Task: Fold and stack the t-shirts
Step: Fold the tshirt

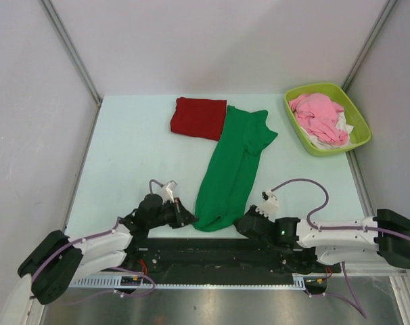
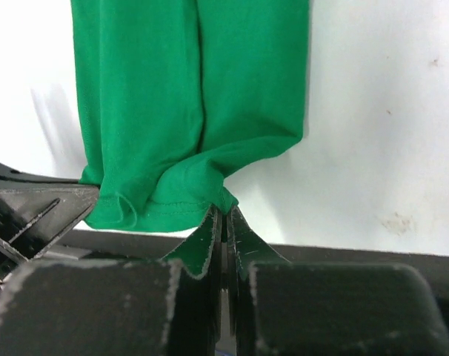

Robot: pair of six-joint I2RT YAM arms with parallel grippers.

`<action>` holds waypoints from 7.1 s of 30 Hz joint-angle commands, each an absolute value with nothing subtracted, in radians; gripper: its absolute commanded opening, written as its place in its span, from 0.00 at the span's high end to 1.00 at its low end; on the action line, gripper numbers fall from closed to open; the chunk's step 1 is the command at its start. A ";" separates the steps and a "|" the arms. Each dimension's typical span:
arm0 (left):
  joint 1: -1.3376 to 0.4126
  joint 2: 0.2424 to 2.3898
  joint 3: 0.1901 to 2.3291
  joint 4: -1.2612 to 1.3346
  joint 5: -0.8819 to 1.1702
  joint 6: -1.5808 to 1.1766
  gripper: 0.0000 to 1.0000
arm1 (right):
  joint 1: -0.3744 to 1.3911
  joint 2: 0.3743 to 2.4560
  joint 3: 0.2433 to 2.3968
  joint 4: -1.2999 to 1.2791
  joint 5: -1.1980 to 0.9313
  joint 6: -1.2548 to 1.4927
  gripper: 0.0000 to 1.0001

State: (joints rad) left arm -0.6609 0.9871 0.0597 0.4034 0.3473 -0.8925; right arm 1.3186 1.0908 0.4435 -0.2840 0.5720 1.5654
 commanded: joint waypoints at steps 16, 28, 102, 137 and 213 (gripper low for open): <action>-1.005 0.940 0.169 0.315 0.074 -1.036 0.96 | 1.618 0.850 0.523 -0.568 0.913 1.487 1.00; -0.841 1.113 0.512 0.203 0.192 -0.856 0.90 | 1.364 0.661 0.552 -0.488 0.874 1.139 1.00; -0.503 1.673 0.497 0.541 0.417 -0.836 0.01 | 0.560 1.026 0.442 -0.103 0.262 0.896 0.00; -0.515 1.813 0.479 0.698 0.486 -0.864 1.00 | 0.649 1.259 0.328 0.195 0.213 1.155 0.56; -0.422 1.742 1.017 0.334 0.440 -0.770 1.00 | 0.351 1.574 0.919 0.262 -0.104 0.770 1.00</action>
State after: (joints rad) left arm -0.4431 1.6932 0.9337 0.2897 0.3973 -0.8021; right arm 0.3729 1.5105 0.8539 0.1802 -0.0742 0.7837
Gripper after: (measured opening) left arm 0.016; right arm 0.022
